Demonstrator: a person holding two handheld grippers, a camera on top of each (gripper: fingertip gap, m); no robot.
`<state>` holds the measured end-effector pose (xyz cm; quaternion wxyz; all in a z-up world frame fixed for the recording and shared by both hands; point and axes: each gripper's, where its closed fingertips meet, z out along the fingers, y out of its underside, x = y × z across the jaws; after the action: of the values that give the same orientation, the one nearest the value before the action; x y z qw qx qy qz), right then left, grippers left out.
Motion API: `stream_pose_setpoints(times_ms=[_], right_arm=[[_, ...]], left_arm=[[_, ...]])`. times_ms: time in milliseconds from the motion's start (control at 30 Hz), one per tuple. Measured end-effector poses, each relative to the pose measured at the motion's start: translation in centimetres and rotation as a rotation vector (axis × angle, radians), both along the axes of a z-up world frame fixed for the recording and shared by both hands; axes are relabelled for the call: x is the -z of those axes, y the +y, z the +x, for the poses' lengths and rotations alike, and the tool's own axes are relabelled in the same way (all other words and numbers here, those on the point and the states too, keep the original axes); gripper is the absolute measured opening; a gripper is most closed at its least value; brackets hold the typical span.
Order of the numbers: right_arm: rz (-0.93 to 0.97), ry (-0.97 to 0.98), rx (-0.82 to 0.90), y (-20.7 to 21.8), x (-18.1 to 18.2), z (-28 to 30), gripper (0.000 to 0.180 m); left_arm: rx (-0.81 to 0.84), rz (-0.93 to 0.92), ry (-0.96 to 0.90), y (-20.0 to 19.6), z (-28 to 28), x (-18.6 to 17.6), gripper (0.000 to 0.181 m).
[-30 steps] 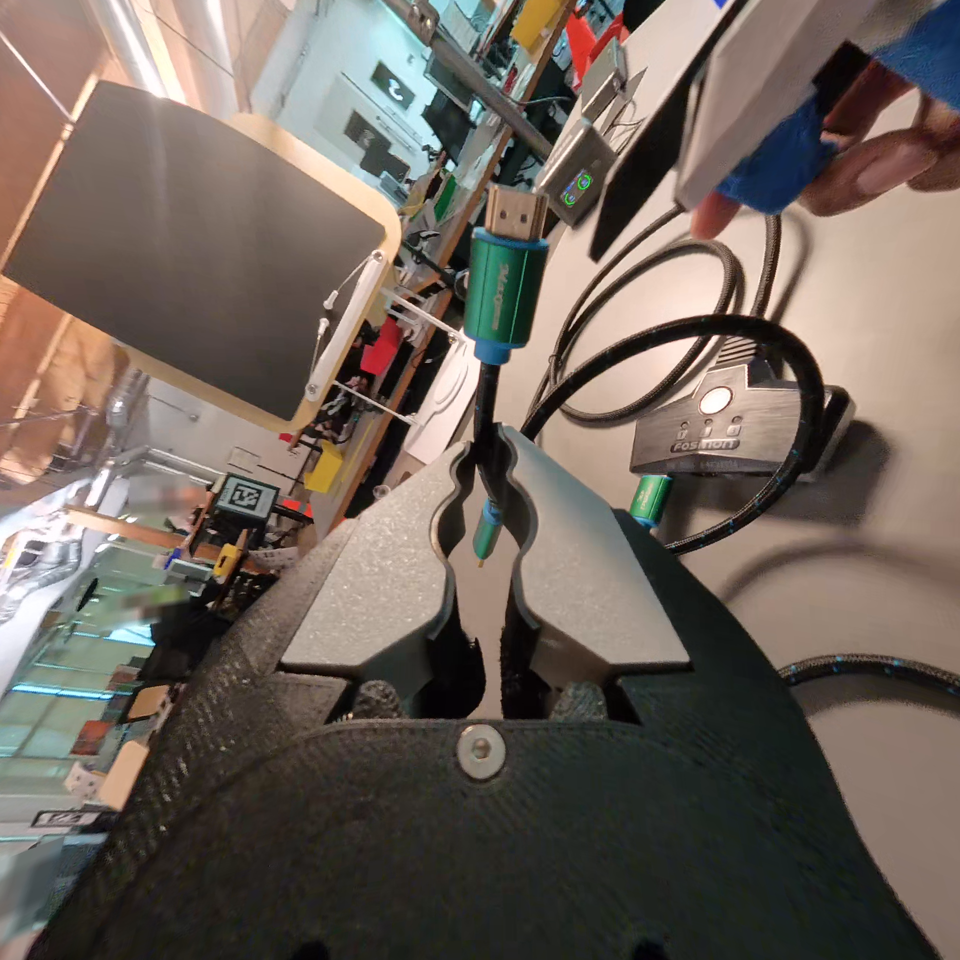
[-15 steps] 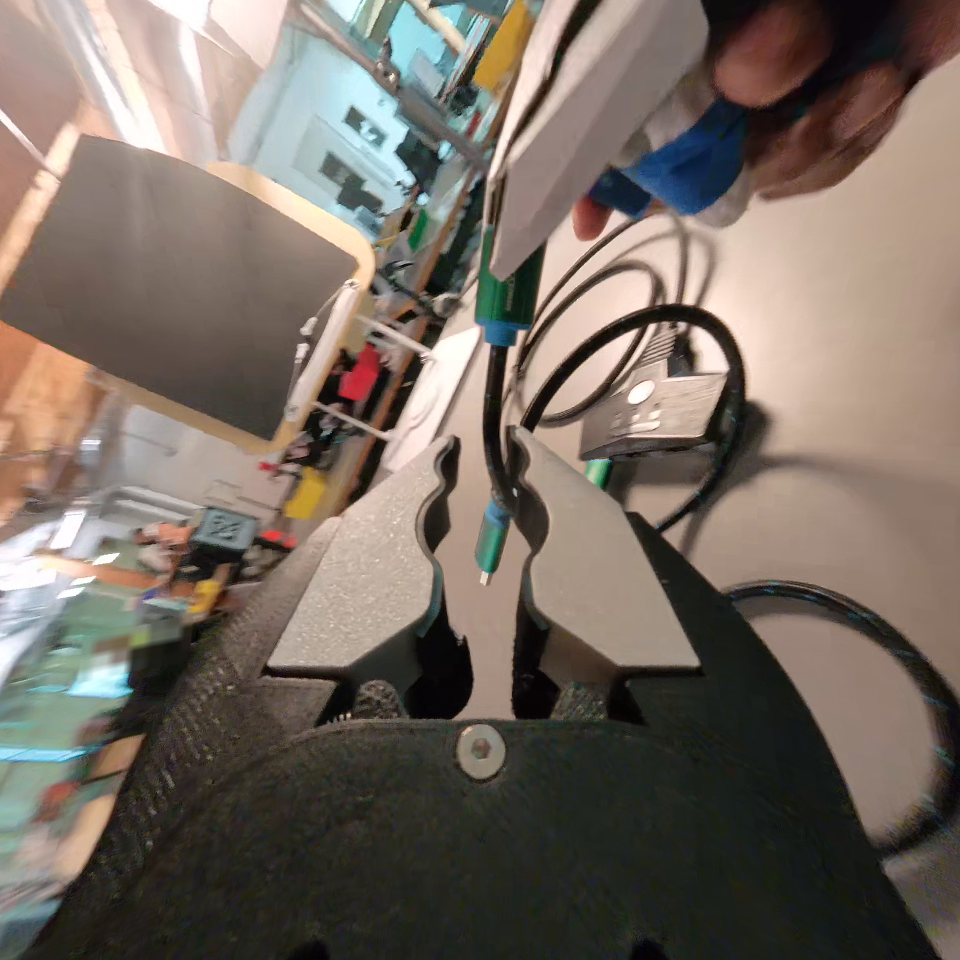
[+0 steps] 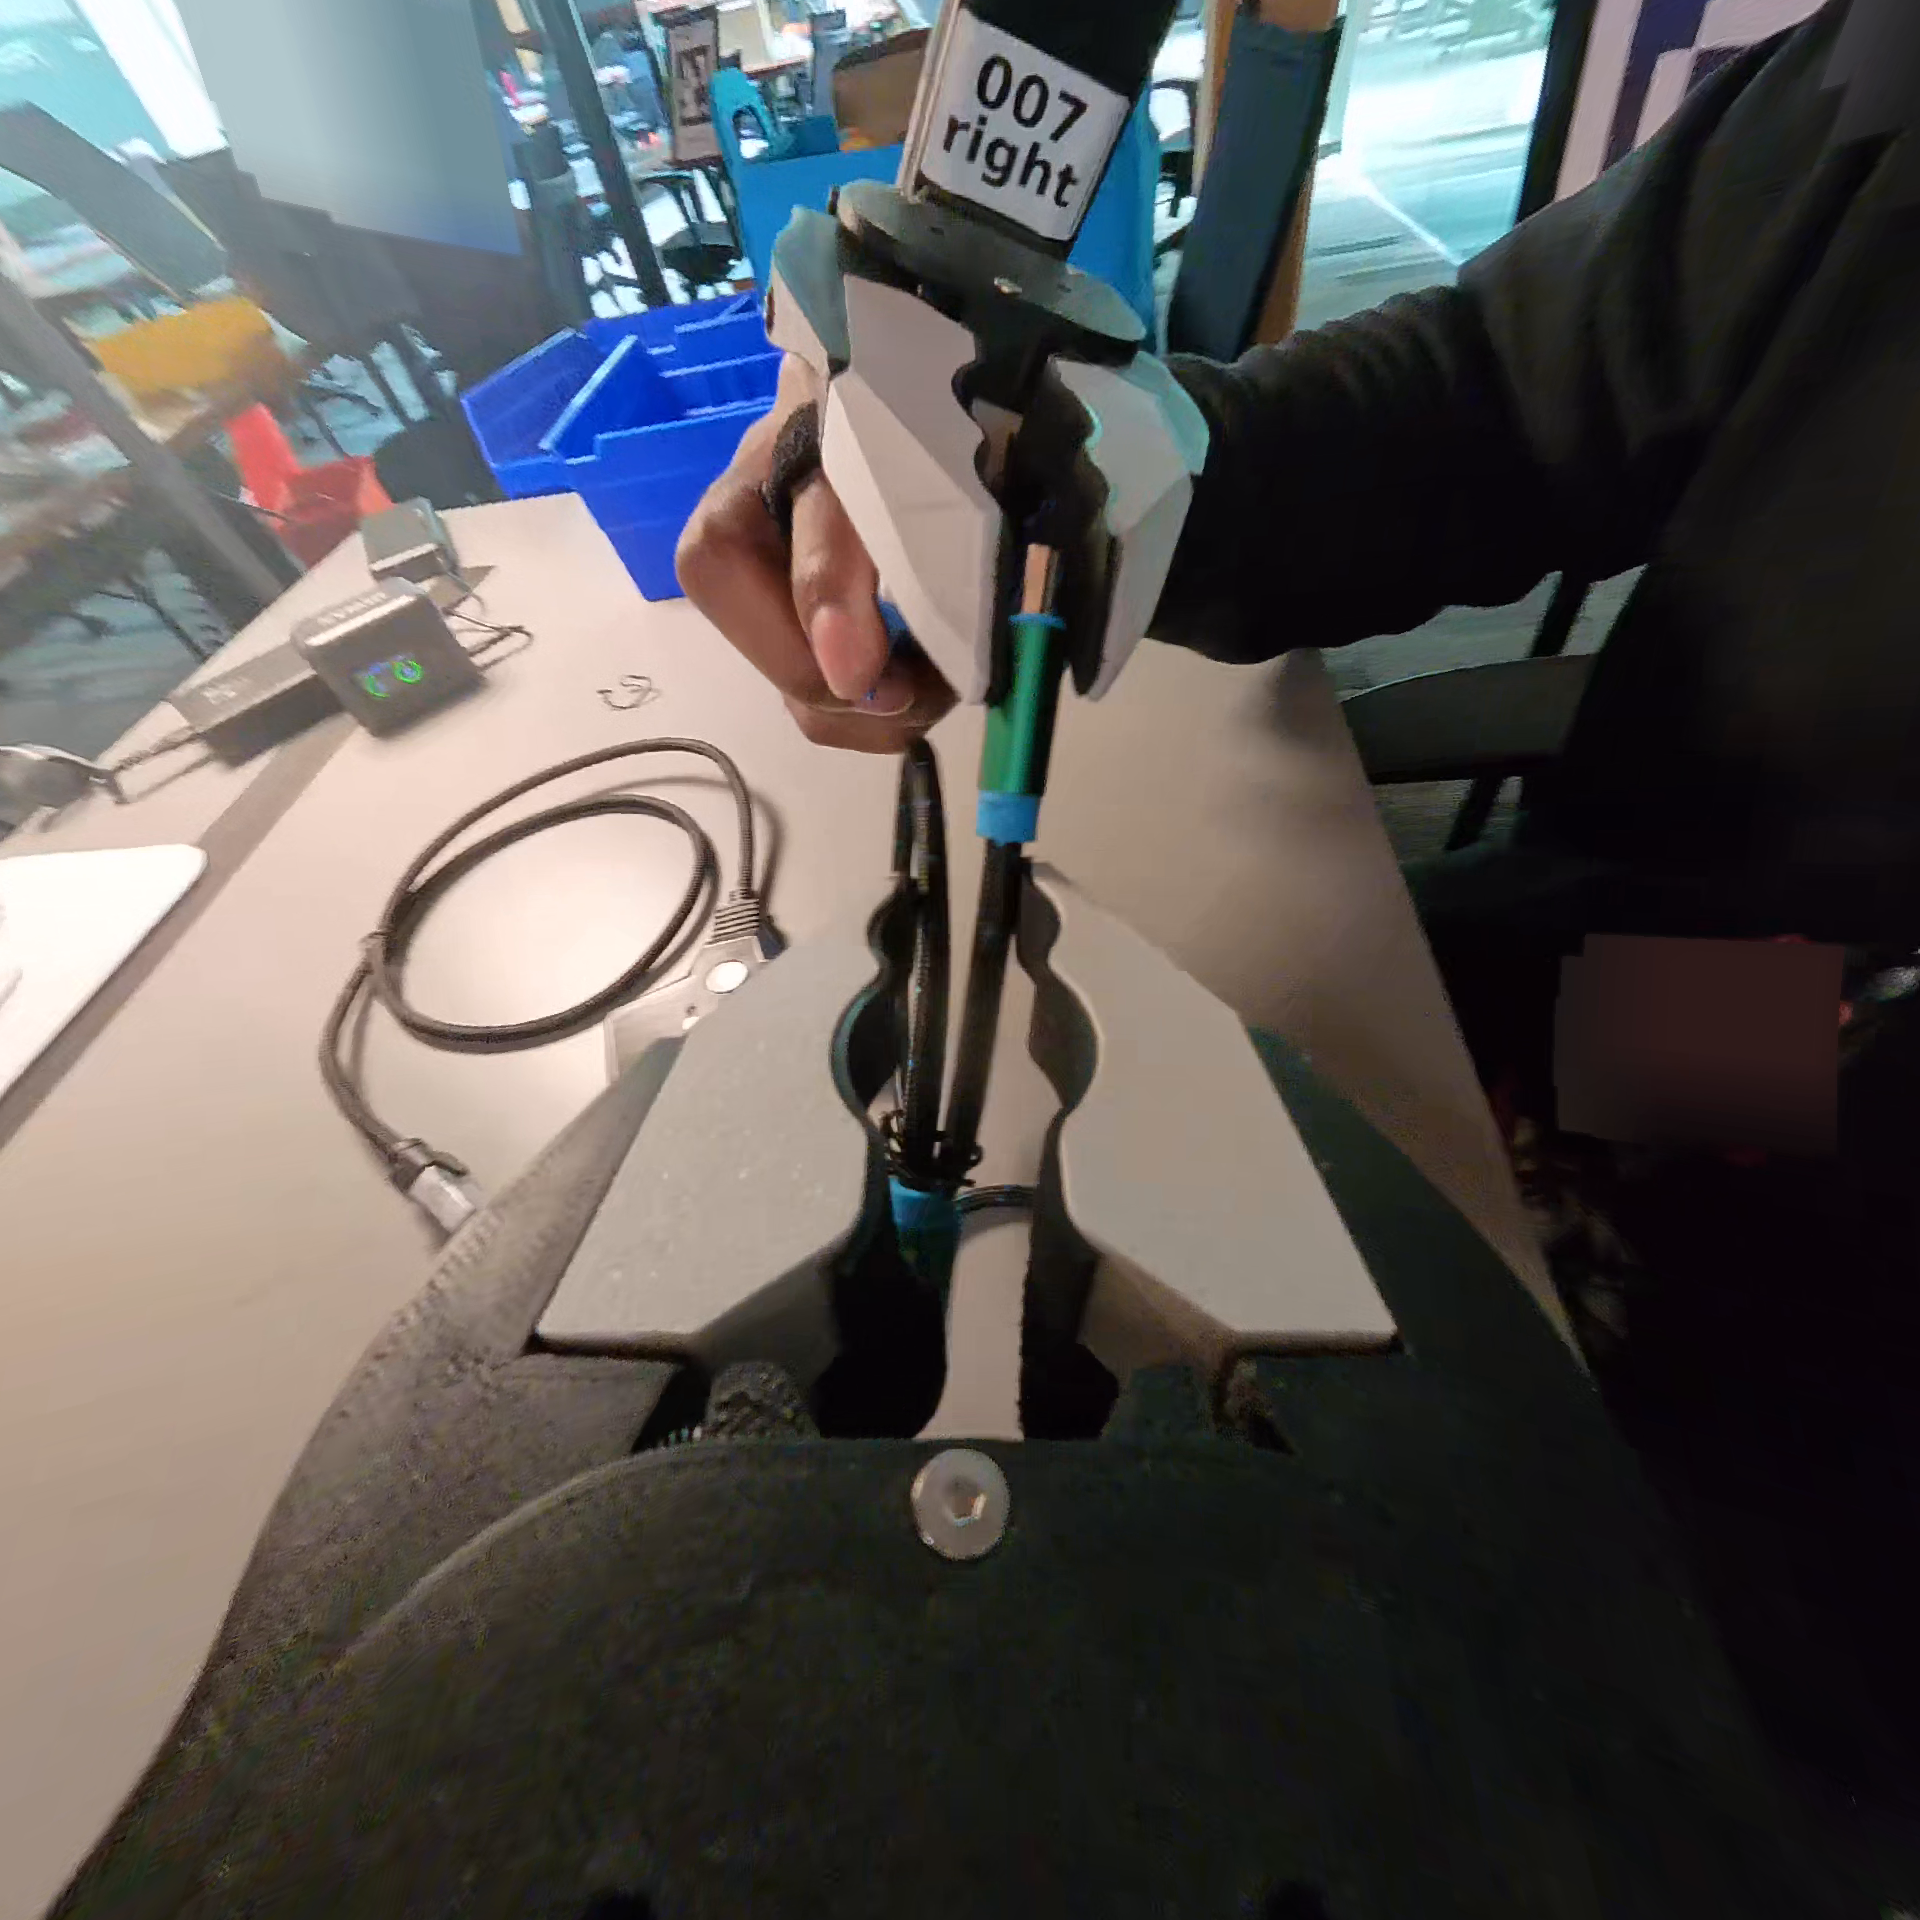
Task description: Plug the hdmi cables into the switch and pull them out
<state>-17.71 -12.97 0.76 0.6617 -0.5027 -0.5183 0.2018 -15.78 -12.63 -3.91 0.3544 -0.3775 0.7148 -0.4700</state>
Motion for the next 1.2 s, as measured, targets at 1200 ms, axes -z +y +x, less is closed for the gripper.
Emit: stream_pose_setpoints(times_ms=[1200], right_arm=[[-0.529, -0.204, 0.276, 3.3, 14.0, 4.7, 0.0]], left_arm=[[-0.54, 0.545, 0.244, 4.7, 0.0, 10.2, 0.034]])
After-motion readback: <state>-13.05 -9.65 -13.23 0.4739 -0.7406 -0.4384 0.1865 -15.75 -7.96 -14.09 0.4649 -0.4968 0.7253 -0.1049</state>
